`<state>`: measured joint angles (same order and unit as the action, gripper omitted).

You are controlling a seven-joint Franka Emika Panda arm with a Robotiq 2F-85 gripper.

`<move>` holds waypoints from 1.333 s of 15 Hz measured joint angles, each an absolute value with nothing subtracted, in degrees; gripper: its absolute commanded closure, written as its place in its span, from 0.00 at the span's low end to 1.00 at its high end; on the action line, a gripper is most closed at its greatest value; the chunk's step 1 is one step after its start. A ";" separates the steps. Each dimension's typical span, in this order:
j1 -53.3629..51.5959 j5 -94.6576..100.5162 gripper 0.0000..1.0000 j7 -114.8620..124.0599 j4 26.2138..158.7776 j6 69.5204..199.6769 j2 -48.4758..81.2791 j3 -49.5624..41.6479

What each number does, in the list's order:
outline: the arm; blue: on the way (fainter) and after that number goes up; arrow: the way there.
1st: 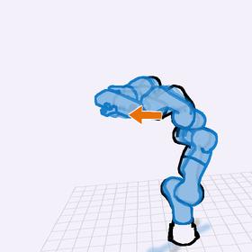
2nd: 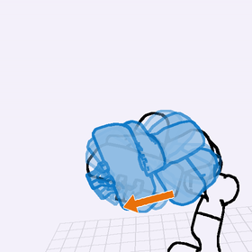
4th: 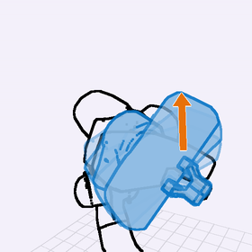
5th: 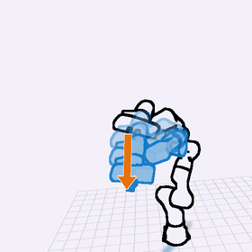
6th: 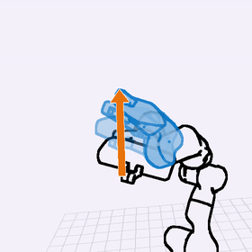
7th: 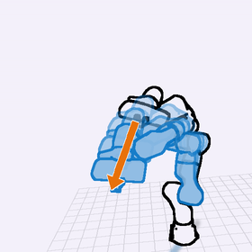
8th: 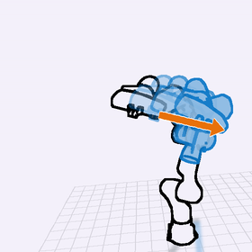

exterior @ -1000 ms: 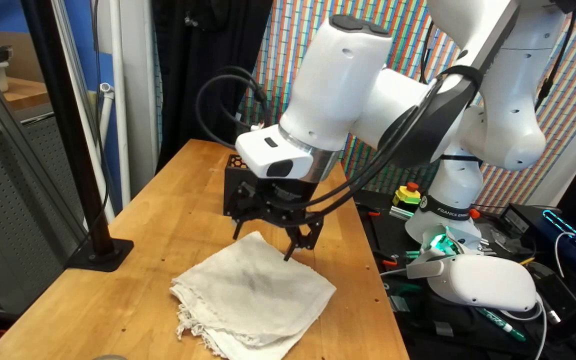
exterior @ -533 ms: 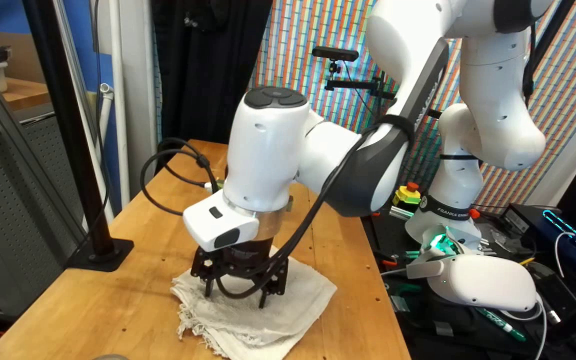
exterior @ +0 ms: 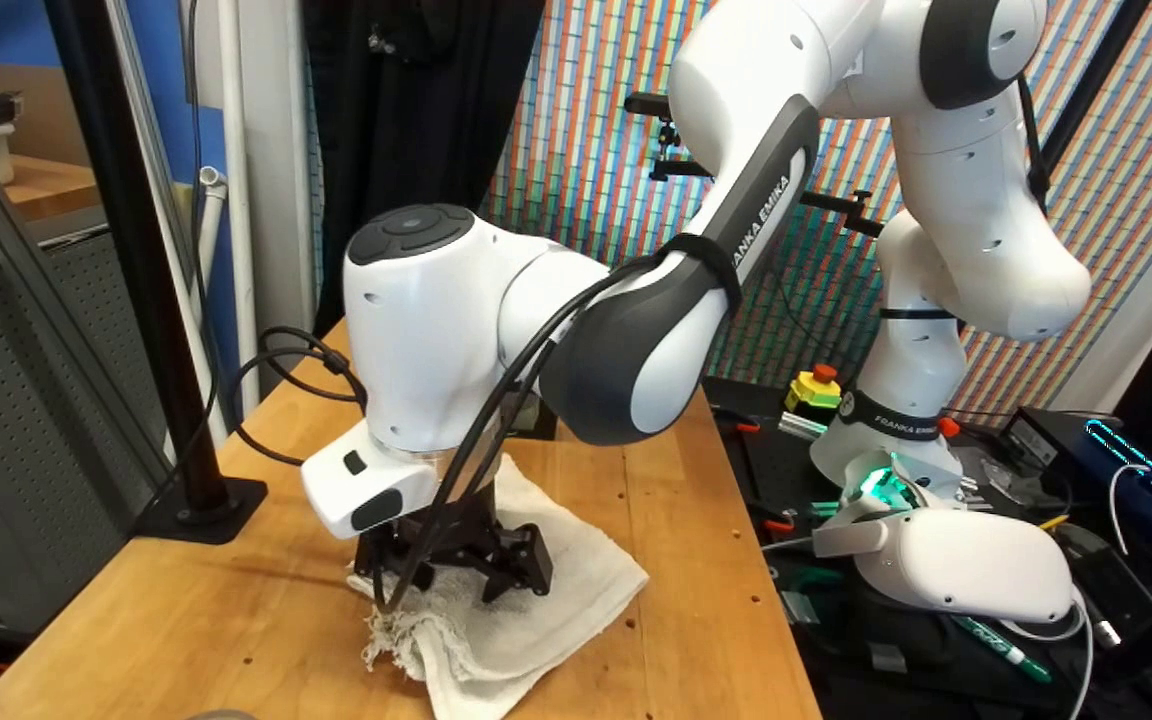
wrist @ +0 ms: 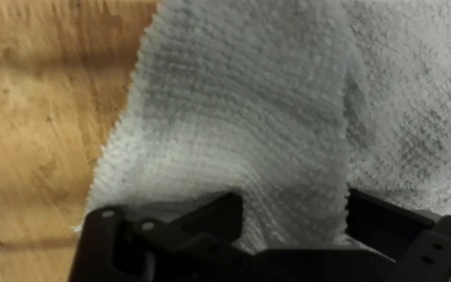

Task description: Put the towel in the box

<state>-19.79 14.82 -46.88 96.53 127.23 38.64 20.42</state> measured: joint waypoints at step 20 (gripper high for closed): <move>-17.10 15.39 0.86 -46.21 111.83 126.31 17.85 19.62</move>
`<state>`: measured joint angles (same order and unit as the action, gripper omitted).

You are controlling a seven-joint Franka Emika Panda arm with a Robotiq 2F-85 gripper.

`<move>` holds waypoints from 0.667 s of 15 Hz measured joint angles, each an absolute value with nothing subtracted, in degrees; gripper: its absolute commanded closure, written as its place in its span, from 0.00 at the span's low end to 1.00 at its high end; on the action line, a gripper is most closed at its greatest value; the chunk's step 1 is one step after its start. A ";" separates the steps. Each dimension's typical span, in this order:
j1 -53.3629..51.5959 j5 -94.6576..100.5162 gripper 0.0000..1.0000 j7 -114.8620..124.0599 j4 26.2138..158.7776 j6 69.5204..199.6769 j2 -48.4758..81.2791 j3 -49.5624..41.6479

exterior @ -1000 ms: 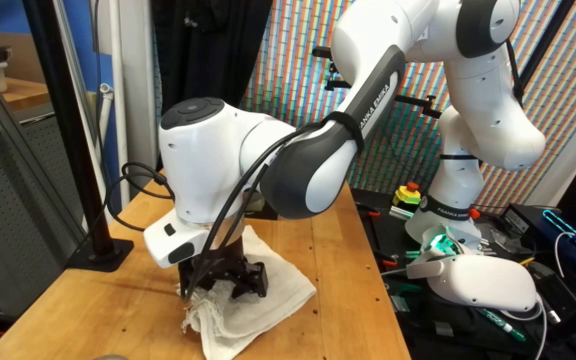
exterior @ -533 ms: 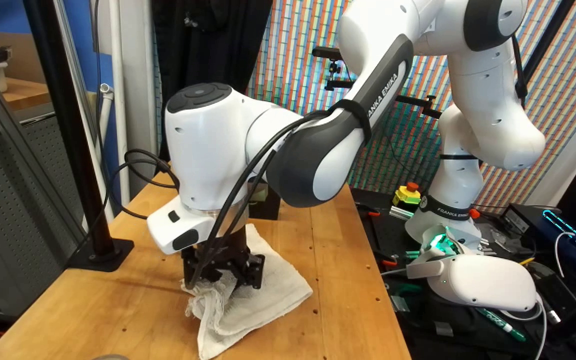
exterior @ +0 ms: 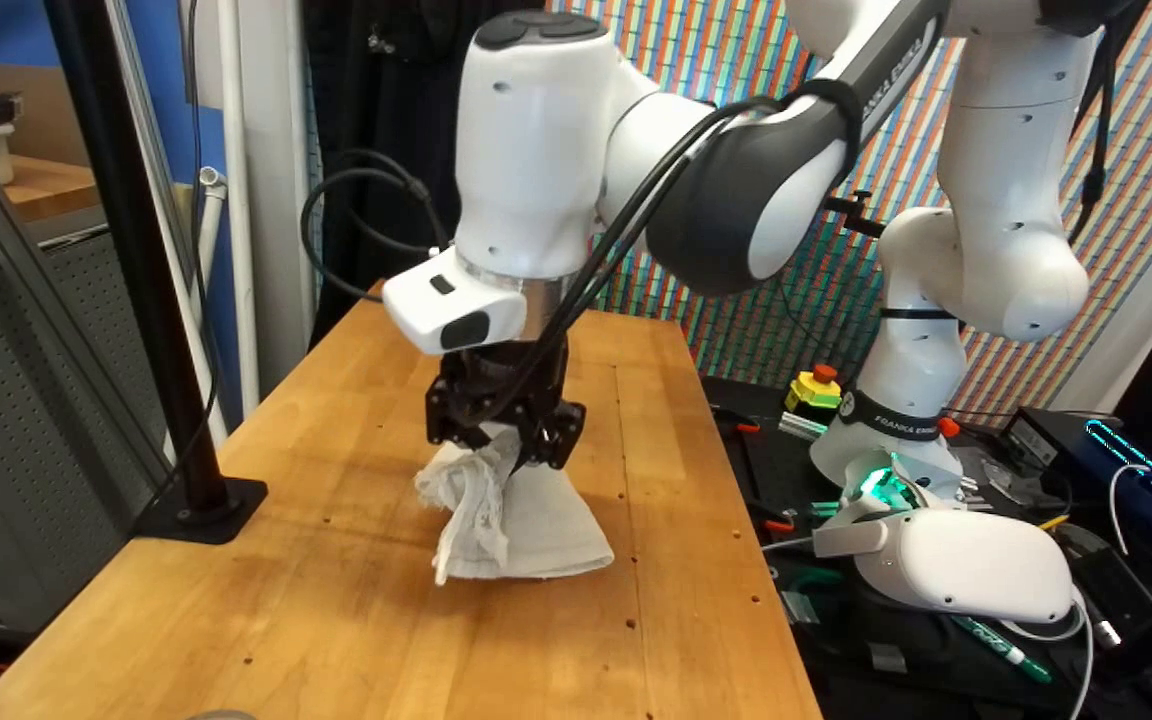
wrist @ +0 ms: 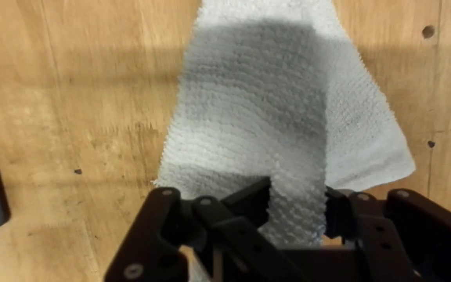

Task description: Put the towel in the box

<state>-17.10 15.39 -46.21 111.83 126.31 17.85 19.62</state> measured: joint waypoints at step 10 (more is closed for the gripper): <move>-15.34 22.65 0.85 -42.63 127.57 125.34 -9.66 16.14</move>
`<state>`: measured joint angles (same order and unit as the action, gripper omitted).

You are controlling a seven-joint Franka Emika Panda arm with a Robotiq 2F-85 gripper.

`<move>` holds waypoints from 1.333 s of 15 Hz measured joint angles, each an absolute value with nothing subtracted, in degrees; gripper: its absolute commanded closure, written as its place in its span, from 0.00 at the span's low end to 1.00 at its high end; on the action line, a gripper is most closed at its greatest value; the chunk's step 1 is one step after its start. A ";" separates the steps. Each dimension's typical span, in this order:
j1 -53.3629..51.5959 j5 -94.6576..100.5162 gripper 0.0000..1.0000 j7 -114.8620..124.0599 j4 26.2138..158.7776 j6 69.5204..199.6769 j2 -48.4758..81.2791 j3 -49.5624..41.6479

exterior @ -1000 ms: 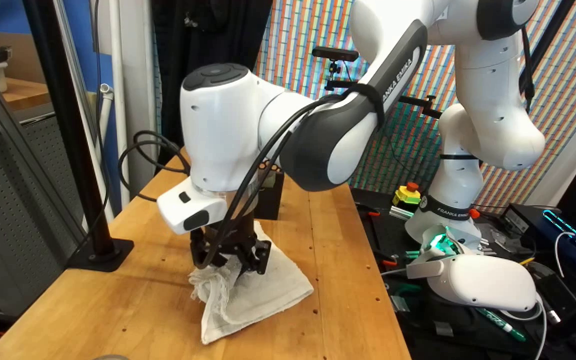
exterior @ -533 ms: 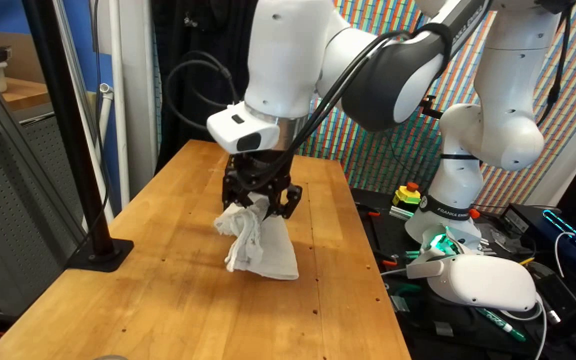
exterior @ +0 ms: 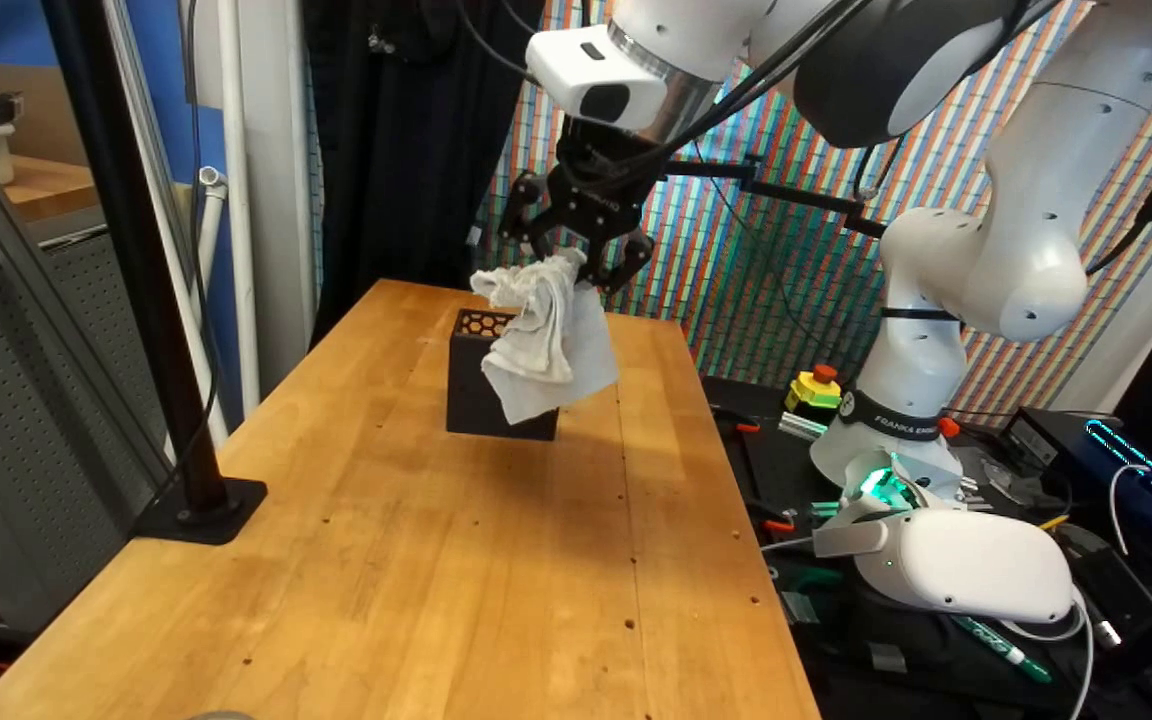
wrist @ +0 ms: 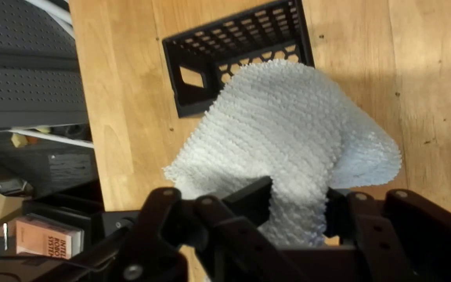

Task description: Put the towel in the box

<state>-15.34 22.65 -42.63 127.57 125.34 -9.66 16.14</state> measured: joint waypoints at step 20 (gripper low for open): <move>-11.28 12.95 0.84 -68.61 124.82 125.25 -0.90 8.67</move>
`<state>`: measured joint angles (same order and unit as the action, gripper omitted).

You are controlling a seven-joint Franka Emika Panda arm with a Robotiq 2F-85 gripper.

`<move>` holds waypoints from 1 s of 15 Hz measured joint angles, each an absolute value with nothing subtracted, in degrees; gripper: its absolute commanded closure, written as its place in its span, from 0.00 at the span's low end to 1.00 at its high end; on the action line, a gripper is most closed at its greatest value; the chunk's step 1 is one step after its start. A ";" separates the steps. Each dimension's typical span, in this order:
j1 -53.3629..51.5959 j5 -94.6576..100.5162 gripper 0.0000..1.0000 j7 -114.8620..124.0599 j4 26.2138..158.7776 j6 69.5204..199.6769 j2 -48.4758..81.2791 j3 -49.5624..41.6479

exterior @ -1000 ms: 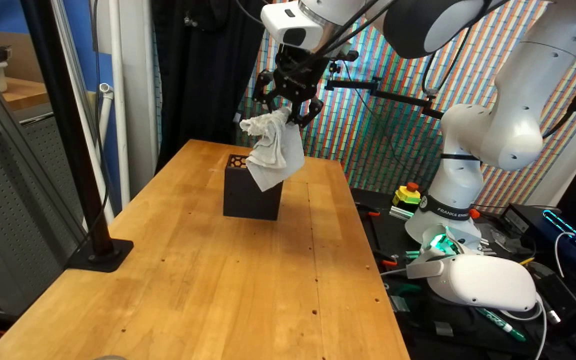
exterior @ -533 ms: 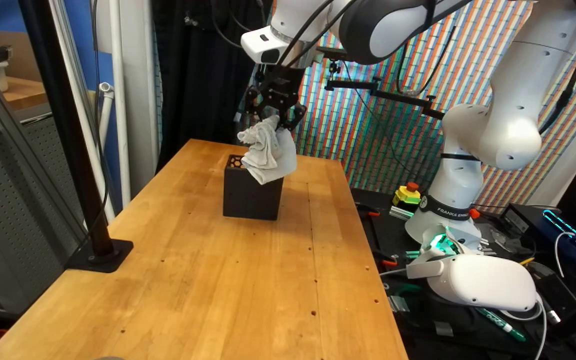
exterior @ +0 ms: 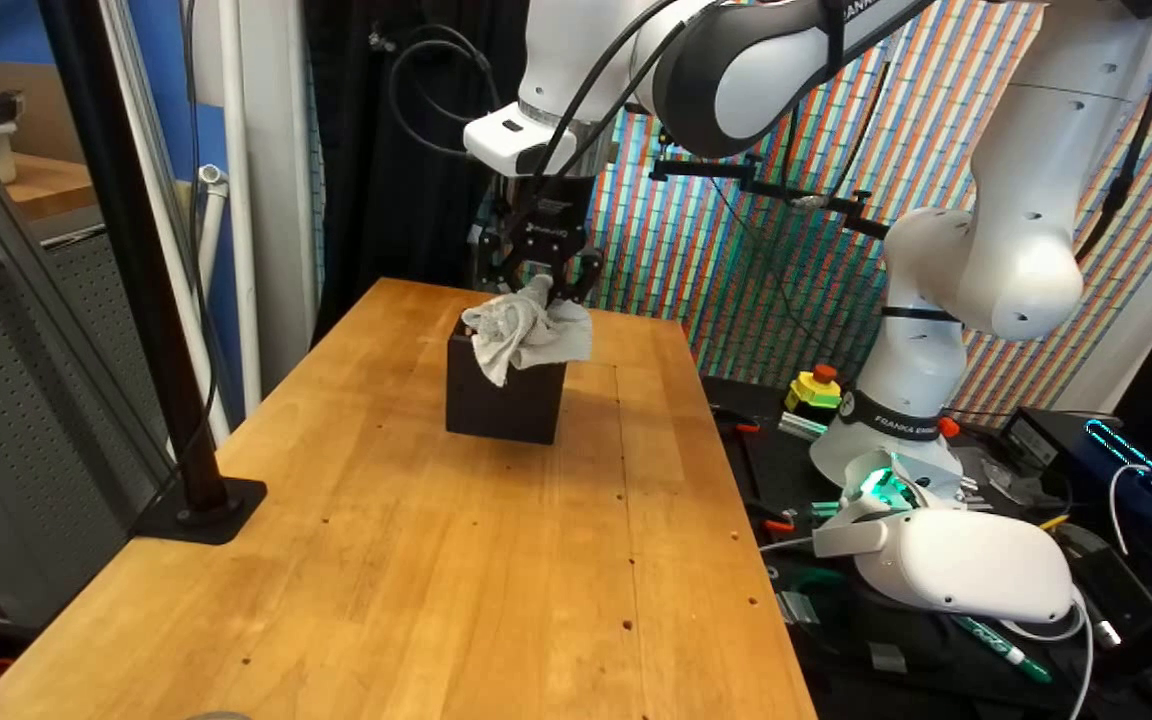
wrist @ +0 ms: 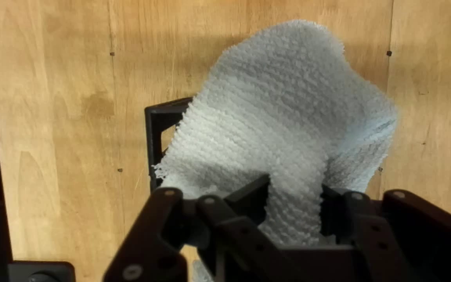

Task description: Put the towel in the box

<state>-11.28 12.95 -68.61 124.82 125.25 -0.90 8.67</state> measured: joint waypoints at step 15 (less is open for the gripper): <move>-6.20 -1.60 0.84 -79.21 120.14 118.63 9.72 7.39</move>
